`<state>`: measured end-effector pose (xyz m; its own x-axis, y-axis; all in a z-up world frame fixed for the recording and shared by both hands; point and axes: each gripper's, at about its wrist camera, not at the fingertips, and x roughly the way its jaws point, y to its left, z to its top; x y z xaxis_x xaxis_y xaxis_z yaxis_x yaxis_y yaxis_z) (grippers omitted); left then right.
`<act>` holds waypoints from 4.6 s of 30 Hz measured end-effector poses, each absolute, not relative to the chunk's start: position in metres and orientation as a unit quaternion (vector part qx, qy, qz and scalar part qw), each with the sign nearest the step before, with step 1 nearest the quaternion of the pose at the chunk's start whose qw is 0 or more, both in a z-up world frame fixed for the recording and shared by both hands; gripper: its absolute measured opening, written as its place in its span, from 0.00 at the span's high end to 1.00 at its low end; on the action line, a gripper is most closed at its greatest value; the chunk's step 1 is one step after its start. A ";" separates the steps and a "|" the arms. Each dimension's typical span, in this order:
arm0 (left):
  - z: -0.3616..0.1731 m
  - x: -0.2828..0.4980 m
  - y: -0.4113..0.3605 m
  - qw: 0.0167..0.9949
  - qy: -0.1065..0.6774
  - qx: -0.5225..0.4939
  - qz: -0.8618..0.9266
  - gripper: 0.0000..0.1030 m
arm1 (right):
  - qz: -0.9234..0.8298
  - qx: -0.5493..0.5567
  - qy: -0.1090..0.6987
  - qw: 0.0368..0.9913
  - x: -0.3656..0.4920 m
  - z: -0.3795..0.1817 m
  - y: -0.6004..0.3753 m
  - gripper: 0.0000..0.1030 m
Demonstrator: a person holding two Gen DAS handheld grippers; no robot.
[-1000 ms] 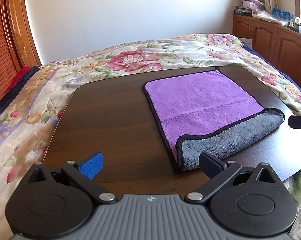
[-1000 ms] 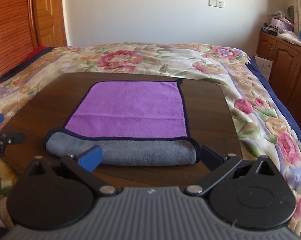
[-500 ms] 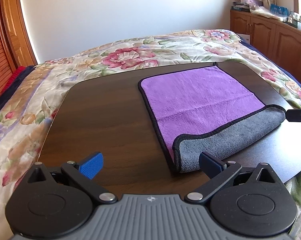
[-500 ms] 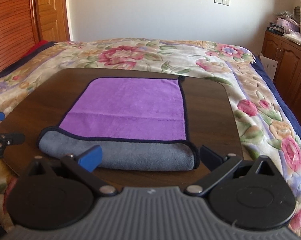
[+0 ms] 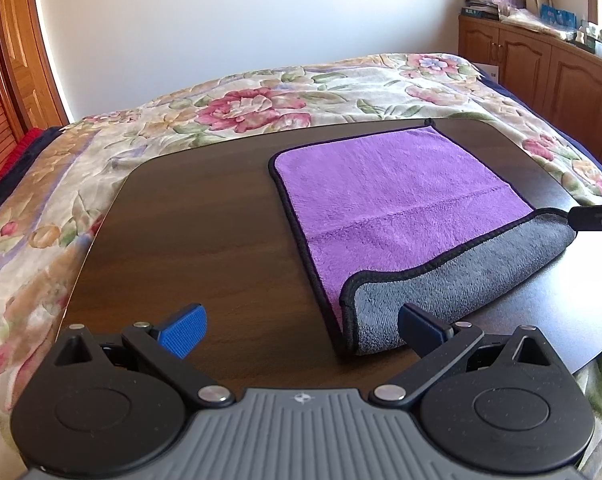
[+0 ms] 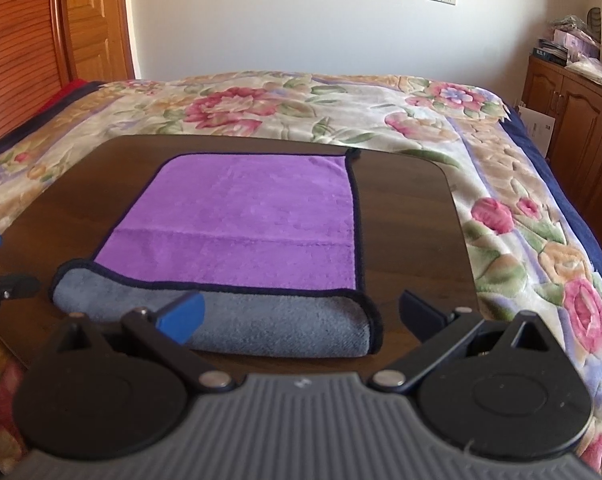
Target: Fold towel
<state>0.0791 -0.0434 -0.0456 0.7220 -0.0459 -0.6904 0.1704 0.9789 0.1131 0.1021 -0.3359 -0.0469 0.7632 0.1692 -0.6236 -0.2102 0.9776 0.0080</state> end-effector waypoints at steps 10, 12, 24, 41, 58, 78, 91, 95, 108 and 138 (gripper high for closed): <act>-0.049 0.090 -0.043 0.923 0.374 0.072 -0.065 0.04 | 0.103 -0.027 0.336 0.936 0.112 -0.052 -0.341 0.00; -0.050 0.092 -0.043 0.922 0.375 0.066 -0.070 0.06 | 0.106 -0.027 0.339 0.935 0.114 -0.052 -0.343 0.00; -0.060 0.109 -0.042 0.911 0.399 0.037 -0.095 0.29 | 0.114 -0.022 0.354 0.928 0.131 -0.061 -0.351 0.07; -0.070 0.122 -0.040 0.903 0.417 0.016 -0.108 0.49 | 0.135 0.019 0.374 0.917 0.159 -0.074 -0.374 0.17; -0.071 0.127 -0.045 0.897 0.424 0.008 -0.123 0.87 | 0.160 0.028 0.404 0.900 0.168 -0.086 -0.383 0.25; -0.074 0.125 -0.047 0.897 0.424 0.014 -0.126 0.92 | 0.168 0.032 0.420 0.891 0.170 -0.090 -0.385 0.53; -0.074 0.126 -0.047 0.897 0.424 0.010 -0.128 0.97 | 0.160 0.021 0.414 0.896 0.169 -0.089 -0.390 0.84; -0.073 0.126 -0.048 0.896 0.424 0.006 -0.130 0.98 | 0.161 0.020 0.409 0.898 0.168 -0.086 -0.391 0.88; -0.072 0.126 -0.048 0.897 0.423 0.009 -0.131 0.98 | 0.156 0.018 0.407 0.900 0.166 -0.079 -0.393 0.88; -0.053 0.128 -0.053 0.903 0.407 0.007 -0.136 0.98 | 0.185 0.011 0.363 0.913 0.164 -0.052 -0.383 0.97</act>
<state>0.1284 -0.0534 -0.0532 0.6313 -0.2396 -0.7376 0.2512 0.9630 -0.0977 0.1638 -0.3835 -0.0522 0.6687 0.3455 -0.6584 -0.3302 0.9314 0.1533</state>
